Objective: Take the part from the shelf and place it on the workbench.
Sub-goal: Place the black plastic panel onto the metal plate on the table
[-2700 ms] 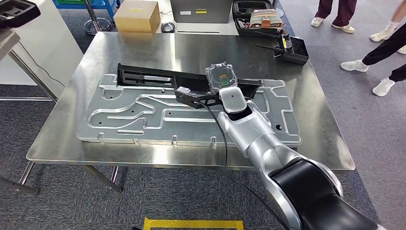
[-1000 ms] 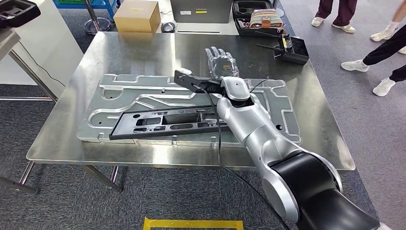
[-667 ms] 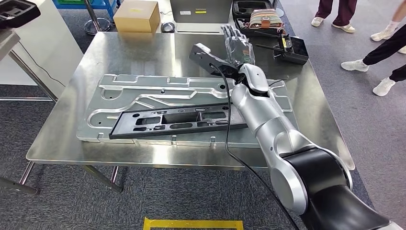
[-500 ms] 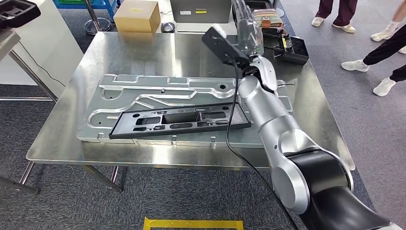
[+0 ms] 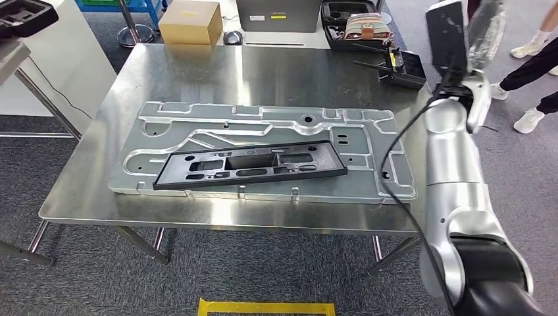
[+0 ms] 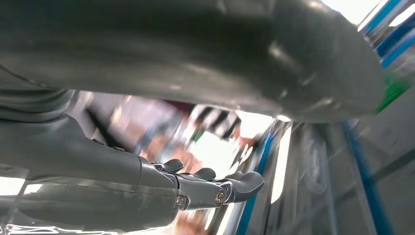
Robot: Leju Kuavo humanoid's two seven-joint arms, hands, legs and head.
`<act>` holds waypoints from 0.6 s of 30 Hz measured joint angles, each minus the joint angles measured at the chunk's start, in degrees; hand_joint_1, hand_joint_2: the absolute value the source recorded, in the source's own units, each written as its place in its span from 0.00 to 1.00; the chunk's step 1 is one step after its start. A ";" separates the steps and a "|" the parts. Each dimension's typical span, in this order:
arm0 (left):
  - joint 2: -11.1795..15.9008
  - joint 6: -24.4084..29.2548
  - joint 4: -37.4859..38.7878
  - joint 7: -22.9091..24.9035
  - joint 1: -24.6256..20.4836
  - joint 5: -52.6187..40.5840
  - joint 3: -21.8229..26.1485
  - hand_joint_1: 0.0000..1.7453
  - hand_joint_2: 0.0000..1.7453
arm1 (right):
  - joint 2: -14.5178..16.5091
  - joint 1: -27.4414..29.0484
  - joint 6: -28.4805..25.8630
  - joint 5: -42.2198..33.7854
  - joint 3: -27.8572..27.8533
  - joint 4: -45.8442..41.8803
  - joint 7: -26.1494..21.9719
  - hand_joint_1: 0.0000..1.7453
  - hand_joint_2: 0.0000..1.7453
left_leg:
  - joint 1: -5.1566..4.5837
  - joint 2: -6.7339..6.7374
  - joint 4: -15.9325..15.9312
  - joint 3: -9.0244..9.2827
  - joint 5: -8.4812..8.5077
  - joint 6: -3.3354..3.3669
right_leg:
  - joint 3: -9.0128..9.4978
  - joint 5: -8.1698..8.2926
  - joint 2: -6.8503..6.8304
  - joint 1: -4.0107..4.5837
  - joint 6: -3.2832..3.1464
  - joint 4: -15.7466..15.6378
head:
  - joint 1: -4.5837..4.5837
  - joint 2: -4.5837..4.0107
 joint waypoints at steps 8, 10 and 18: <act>0.14 -1.68 0.00 -0.81 0.67 -2.03 0.23 0.00 0.00 | -31.57 -8.79 2.63 13.02 -3.68 17.22 3.69 0.00 1.00 | -0.15 -1.87 0.33 -0.48 0.03 0.76 | 0.19 -0.50 -1.88 -0.10 0.87 -0.06 | -0.01 0.00; 0.17 -1.88 0.00 -0.11 1.13 -3.03 0.23 0.00 0.00 | -40.25 -7.74 2.56 15.46 -3.57 22.65 5.00 0.00 1.00 | -0.07 -2.15 0.38 -0.35 -0.18 0.87 | 0.51 -0.73 -2.12 -0.03 0.99 -0.11 | 0.00 0.00; 0.20 -0.77 0.00 0.73 1.02 -3.39 0.41 0.00 0.00 | -62.30 23.68 -2.17 2.13 -11.41 39.23 8.07 0.00 1.00 | 0.36 -2.40 0.43 0.60 -1.31 1.09 | 2.01 -1.70 -2.41 0.45 1.09 -0.49 | -0.03 0.00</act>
